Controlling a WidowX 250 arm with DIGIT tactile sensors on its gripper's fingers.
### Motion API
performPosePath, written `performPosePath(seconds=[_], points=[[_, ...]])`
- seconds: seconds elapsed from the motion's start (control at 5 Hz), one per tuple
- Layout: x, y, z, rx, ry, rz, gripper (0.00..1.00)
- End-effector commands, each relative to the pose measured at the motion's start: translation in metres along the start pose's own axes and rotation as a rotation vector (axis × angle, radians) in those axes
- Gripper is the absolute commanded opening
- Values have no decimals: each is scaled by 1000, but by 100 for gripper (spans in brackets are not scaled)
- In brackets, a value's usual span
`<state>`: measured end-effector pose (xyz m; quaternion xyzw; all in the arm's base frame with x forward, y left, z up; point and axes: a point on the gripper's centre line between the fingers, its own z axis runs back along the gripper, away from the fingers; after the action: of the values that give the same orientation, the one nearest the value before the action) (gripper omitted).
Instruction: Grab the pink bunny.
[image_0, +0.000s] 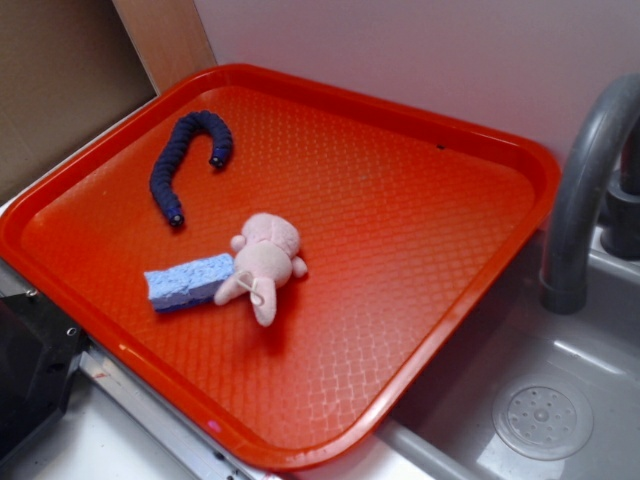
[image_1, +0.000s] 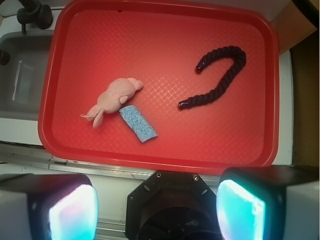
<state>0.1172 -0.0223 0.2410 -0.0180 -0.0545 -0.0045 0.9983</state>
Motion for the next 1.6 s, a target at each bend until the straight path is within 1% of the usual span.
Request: performPosePath(seconds=[0.0,0.2,0.4,0.6,0.8,1.0,1.2,1.4], points=[[0,0,0,0,0,0,100],[16,-2,-11,-7,7,178,100],[29,-7,-22,1,-11,292,100],[53,-15,-53,21,-40,472,100],[68,-23,-78,23,-61,522,100],[82,-38,-109,-9,-8,485,100],[82,-51,-132,16,15,442,100],[82,-59,-153,50,38,401,100]])
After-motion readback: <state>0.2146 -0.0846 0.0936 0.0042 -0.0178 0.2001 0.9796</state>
